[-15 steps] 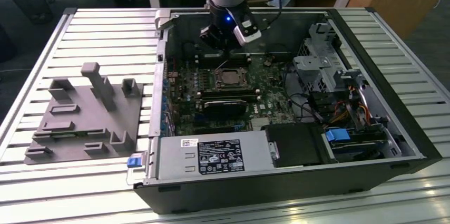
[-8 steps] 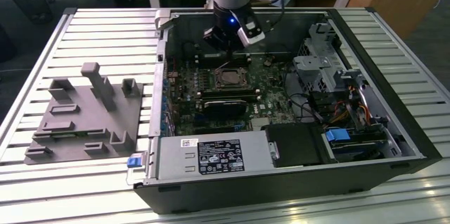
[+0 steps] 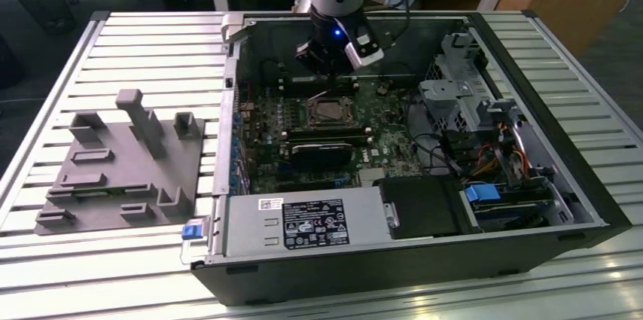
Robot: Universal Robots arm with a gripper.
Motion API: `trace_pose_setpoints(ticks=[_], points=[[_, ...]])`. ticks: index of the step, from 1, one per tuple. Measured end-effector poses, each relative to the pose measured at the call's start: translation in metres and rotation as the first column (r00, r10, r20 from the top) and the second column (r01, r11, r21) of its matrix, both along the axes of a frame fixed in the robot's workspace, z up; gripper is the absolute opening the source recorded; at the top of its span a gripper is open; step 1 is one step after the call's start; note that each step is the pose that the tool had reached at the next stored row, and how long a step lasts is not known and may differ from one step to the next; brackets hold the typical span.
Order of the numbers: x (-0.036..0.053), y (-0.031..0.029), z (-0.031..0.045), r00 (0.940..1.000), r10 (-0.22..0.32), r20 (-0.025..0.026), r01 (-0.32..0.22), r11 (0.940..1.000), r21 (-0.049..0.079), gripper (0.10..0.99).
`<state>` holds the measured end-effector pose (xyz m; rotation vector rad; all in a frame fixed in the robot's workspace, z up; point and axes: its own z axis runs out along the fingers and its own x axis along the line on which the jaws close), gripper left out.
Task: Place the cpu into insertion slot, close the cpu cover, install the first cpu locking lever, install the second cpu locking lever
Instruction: 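Install the first cpu locking lever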
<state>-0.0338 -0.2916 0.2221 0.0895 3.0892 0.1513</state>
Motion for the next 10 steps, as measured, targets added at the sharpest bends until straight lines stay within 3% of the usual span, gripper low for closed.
trace_pose_setpoints(ticks=[10], points=[[0.003, 0.0021, -0.0066, 1.0, 0.001, -0.0008, -0.001, 1.0, 0.0, 0.106]])
